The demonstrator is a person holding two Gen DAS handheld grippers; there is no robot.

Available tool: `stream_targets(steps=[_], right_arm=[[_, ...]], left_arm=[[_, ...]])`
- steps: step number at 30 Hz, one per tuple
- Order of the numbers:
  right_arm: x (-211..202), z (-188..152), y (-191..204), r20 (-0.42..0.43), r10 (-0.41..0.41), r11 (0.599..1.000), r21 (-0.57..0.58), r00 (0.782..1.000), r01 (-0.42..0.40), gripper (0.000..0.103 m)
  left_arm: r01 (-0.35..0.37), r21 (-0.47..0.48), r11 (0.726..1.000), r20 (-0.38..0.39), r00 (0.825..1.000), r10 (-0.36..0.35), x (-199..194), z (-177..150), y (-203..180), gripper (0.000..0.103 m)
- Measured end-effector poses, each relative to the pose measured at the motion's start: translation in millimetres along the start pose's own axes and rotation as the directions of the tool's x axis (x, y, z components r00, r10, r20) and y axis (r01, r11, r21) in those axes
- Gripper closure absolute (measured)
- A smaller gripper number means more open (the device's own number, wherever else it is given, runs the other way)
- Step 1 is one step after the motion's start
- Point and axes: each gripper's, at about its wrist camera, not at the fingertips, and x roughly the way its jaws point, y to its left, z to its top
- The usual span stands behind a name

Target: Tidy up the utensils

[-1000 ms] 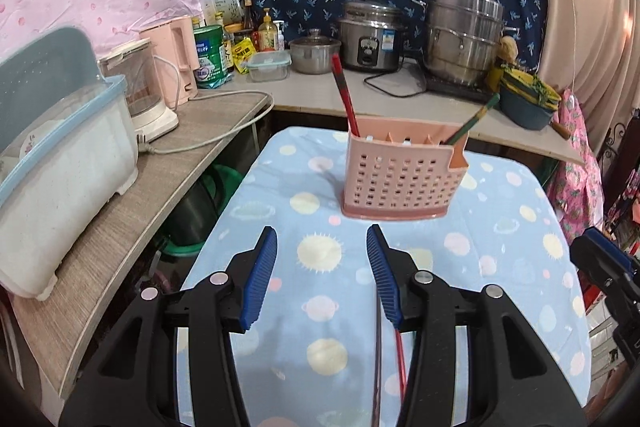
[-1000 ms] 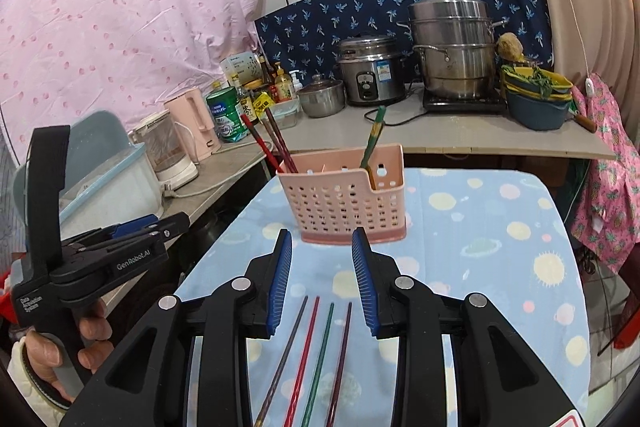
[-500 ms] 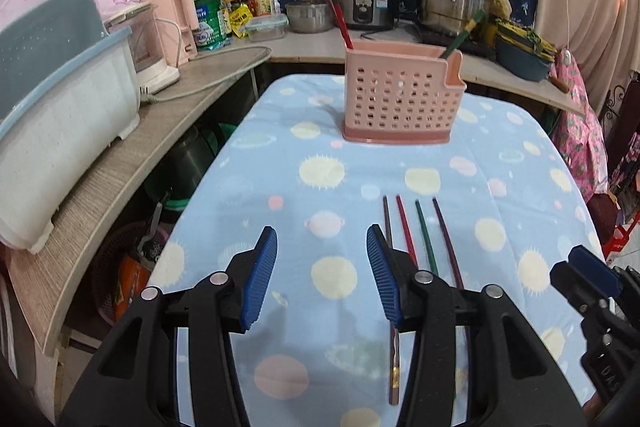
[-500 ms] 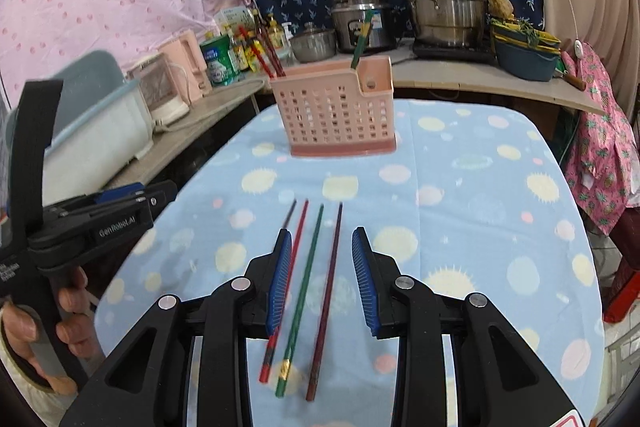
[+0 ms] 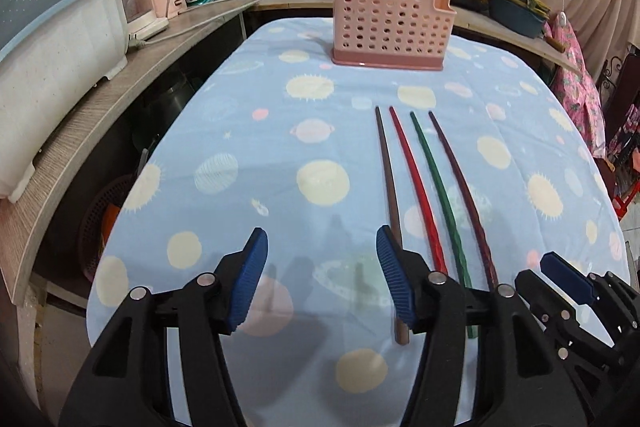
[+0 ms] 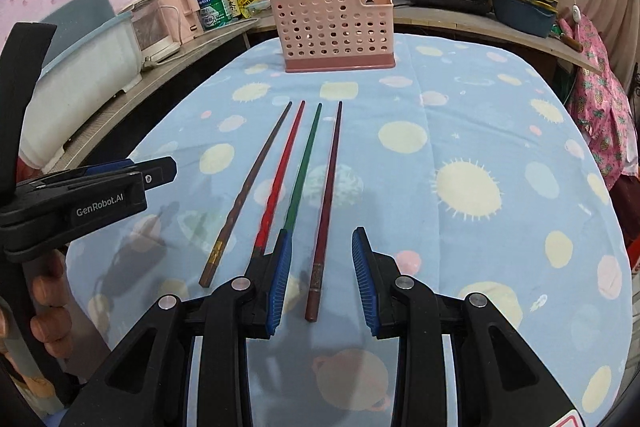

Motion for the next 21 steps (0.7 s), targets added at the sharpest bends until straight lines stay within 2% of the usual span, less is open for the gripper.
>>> stream_targets(steps=[10, 18, 21], right_arm=[[15, -17, 3, -0.043, 0.006, 1.000, 0.011, 0.999, -0.005, 0.074], [24, -27, 2, -0.067, -0.001, 1.000, 0.012, 0.998, 0.002, 0.087], [25, -28, 1, -0.067, -0.002, 1.000, 0.017, 0.998, 0.003, 0.090]], left_arm=[[0.026, 0.012, 1.000, -0.046, 0.999, -0.025, 9, -21, -8, 0.045], [0.046, 0.019, 0.999, -0.064, 0.997, -0.044, 12, -29, -15, 0.044], [0.051, 0.021, 0.998, -0.065, 0.997, -0.049, 12, -31, -17, 0.039]])
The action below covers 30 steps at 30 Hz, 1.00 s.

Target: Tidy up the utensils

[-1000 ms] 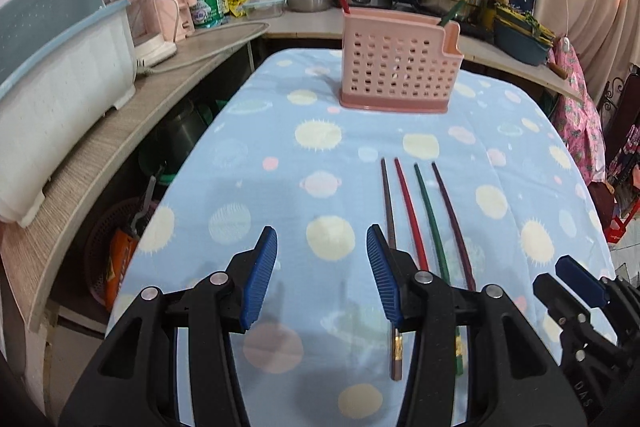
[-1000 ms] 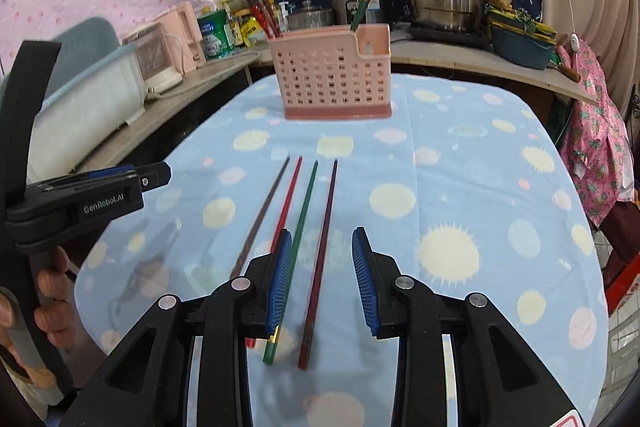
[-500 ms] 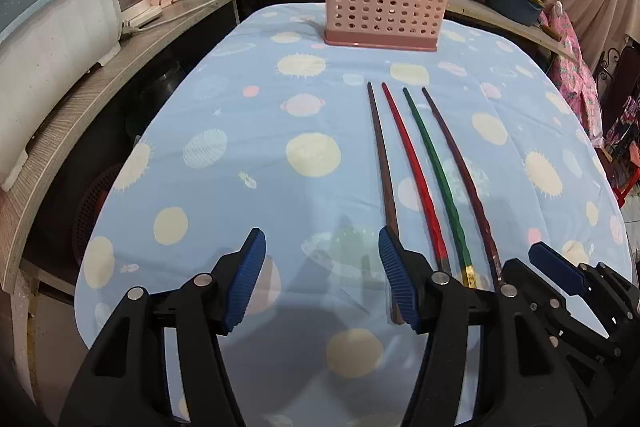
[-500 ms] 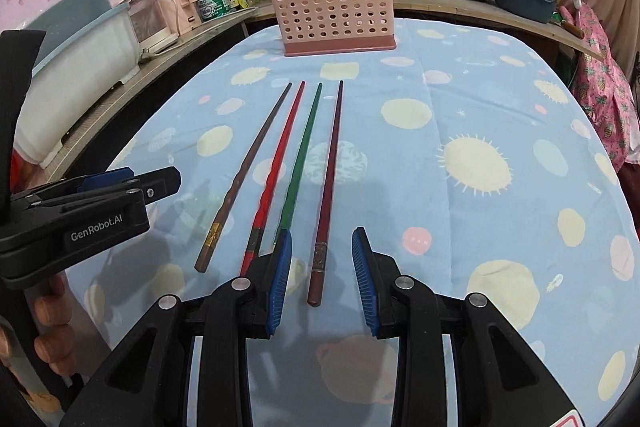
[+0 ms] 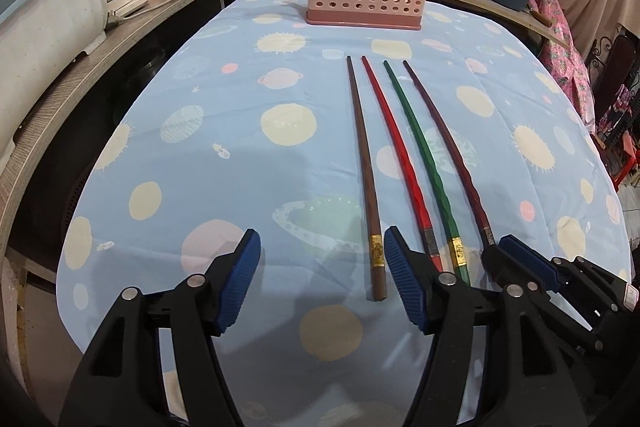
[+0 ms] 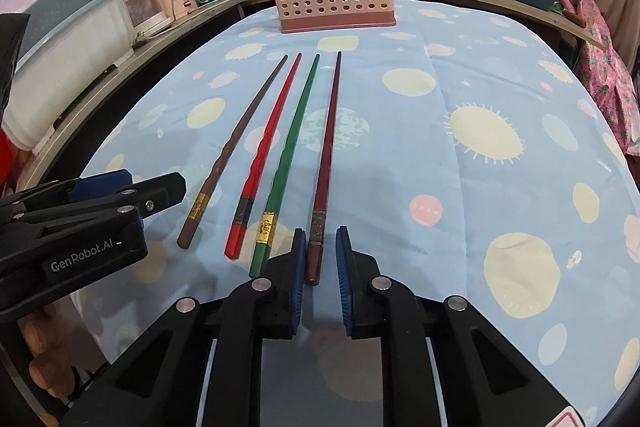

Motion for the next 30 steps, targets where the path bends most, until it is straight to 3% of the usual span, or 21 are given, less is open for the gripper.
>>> stream_targets(steps=[3, 13, 21, 30], right_arm=[[1, 0, -2, 0.001, -0.006, 1.000, 0.005, 1.000, 0.006, 0.095], [-1, -2, -7, 0.006, -0.005, 1.000, 0.027, 1.000, 0.005, 0.096], [-1, -2, -7, 0.007, -0.006, 1.000, 0.026, 1.000, 0.005, 0.096], [-1, -3, -8, 0.007, -0.005, 1.000, 0.026, 1.000, 0.005, 0.096]], left_arm=[[0.004, -0.003, 1.000, -0.002, 1.000, -0.004, 0, -1, -1, 0.037], [0.000, -0.006, 1.000, -0.024, 1.000, 0.000, 10, -7, -2, 0.037], [-0.010, -0.004, 1.000, -0.038, 0.999, 0.010, 16, -10, -2, 0.045], [-0.001, 0.010, 1.000, -0.033, 0.999, 0.002, 14, -10, -4, 0.079]])
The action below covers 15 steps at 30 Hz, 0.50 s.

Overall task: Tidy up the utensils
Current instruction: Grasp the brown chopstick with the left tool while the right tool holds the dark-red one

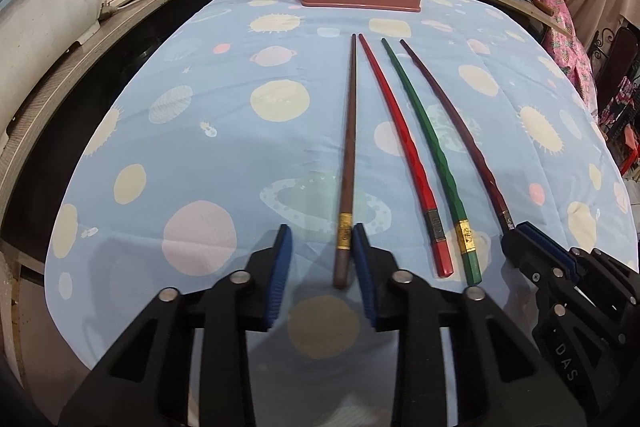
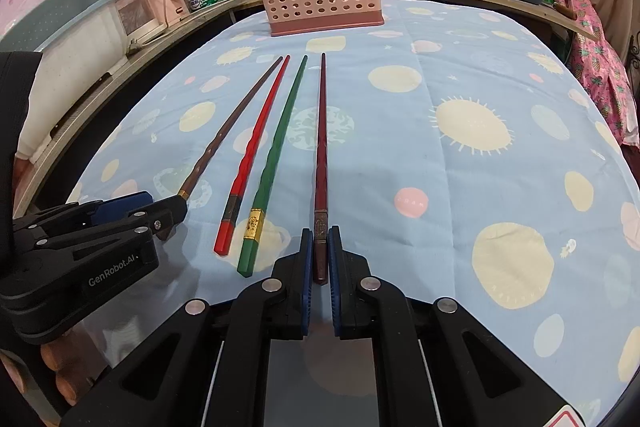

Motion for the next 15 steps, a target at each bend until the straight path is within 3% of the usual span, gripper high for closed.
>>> stream_targets(steps=[2, 15], right_arm=[[0.1, 0.0, 0.2, 0.000, 0.000, 1.000, 0.000, 1.000, 0.000, 0.096], [-8.6, 1.8, -4.7, 0.016, 0.002, 1.000, 0.016, 1.000, -0.002, 0.096]], left_arm=[[0.005, -0.001, 1.000, -0.004, 1.000, -0.005, -0.1, 0.4, 0.6, 0.093], [0.023, -0.030, 0.999, -0.022, 0.999, -0.023, -4.6, 4.0, 6.7, 0.095]])
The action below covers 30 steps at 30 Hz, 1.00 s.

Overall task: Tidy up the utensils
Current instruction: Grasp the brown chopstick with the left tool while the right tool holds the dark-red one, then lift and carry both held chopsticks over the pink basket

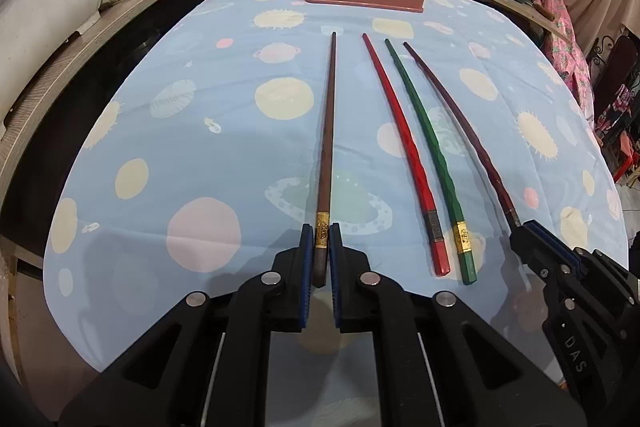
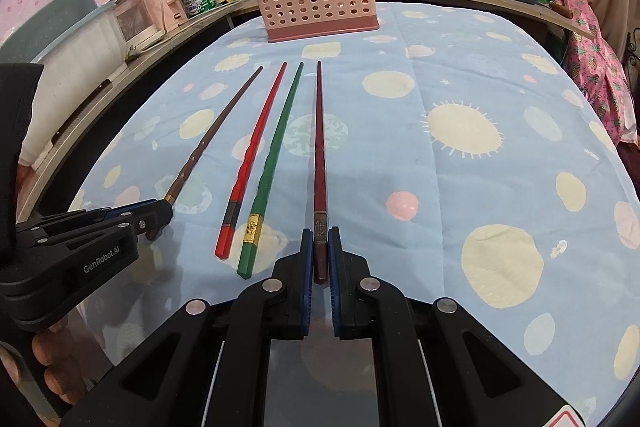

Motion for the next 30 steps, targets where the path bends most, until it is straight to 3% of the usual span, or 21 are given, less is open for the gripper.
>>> stream_targets(steps=[5, 14, 30], right_arm=[[-12, 9, -2, 0.028, 0.012, 1.000, 0.015, 1.000, -0.012, 0.096], [-47, 43, -11, 0.127, 0.015, 0.999, 0.042, 0.992, -0.021, 0.096], [-97, 142, -36, 0.310, 0.033, 0.995, 0.081, 0.950, -0.061, 0.096]], left_arm=[[0.014, -0.016, 1.000, 0.018, 1.000, -0.013, -12, 6, 4, 0.096], [0.053, -0.045, 0.998, 0.117, 0.992, -0.047, -53, 37, 17, 0.096], [0.057, -0.104, 0.993, 0.304, 0.952, -0.023, -112, 132, 42, 0.096]])
